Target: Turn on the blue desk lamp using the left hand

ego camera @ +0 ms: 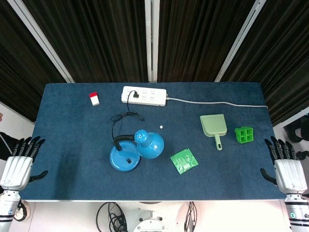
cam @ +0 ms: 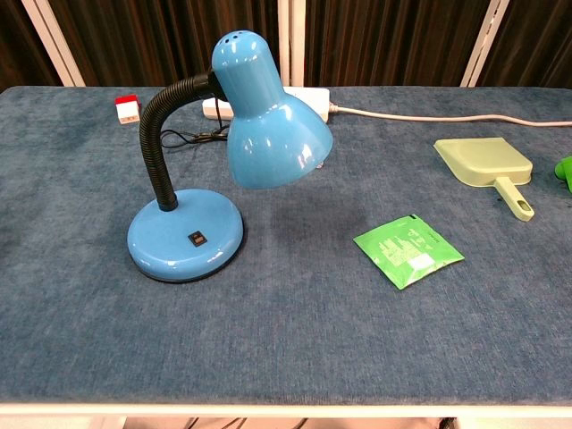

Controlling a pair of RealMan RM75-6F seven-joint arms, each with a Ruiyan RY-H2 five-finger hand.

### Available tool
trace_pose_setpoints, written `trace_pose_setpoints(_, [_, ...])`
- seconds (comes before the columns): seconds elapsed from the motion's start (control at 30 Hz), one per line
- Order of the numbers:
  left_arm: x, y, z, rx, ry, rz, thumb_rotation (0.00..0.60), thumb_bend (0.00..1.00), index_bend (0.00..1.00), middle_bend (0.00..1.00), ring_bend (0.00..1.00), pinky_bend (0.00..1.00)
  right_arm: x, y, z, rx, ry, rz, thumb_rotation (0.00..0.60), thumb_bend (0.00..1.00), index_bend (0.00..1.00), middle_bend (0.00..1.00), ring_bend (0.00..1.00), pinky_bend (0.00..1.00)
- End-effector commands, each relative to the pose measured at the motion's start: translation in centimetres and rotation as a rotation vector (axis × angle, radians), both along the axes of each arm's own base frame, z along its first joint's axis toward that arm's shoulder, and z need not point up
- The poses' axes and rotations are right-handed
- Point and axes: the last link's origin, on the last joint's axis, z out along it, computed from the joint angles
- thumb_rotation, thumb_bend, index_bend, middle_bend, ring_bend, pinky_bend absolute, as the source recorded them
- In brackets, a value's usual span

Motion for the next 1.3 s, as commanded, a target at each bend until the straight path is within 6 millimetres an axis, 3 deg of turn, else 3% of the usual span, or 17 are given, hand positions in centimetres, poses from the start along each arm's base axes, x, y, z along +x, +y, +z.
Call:
trace_pose_setpoints(0.03, [0.0,0.0,0.0,-0.001,0.000,0.004,0.600,0.03,0.10,0.07,0.00,0.00,-0.2,0.0,0.0,0.001,-0.001,-0.003,0.600,0.18,0.00,0.00,0.00,0.00])
trace_pose_setpoints(0.43, [0.4,0.0,-0.6,-0.027,0.000,-0.014,0.600,0.03,0.10,0.07,0.00,0.00,-0.1,-0.1,0.4,-0.012,-0.011,0.001,0.600,0.18,0.00,0.00,0.00,0.00])
trace_pose_setpoints(0.53, [0.5,-0.1,-1.3,-0.073,0.002,-0.019,0.600,0.03,0.10,0.09,0.01,0.08,-0.1,-0.2,0.4,-0.015,-0.010,0.006,0.600,0.18,0.00,0.00,0.00,0.00])
trace_pose_setpoints(0.67, [0.8,-0.5,-2.5,-0.104,-0.043,-0.049,0.600,0.04,0.12,0.27,0.20,0.35,-0.3,-0.1,0.3,-0.009,-0.012,0.001,0.600,0.18,0.00,0.00,0.00,0.00])
trace_pose_setpoints(0.8, [1.7,-1.1,-4.1,-0.181,-0.082,-0.106,0.600,0.19,0.23,0.67,0.65,0.70,-0.4,-0.1,0.4,-0.010,-0.017,-0.001,0.600,0.18,0.00,0.00,0.00,0.00])
trace_pose_setpoints(0.83, [2.0,-1.2,-4.7,-0.207,-0.080,-0.129,0.600,0.24,0.26,0.74,0.71,0.77,-0.5,-0.1,0.4,-0.010,-0.017,-0.001,0.600,0.18,0.00,0.00,0.00,0.00])
trace_pose_setpoints(0.97, [3.1,-1.9,-7.0,-0.314,-0.075,-0.173,0.600,0.35,0.28,0.82,0.79,0.85,-0.6,0.0,0.5,-0.014,-0.022,-0.004,0.600,0.18,0.00,0.00,0.00,0.00])
trace_pose_setpoints(1.3, [7.5,-0.3,-12.2,-0.470,-0.026,-0.278,0.600,0.37,0.20,0.84,0.79,0.85,-0.6,-0.1,0.6,-0.016,-0.025,-0.008,0.600,0.18,0.00,0.00,0.00,0.00])
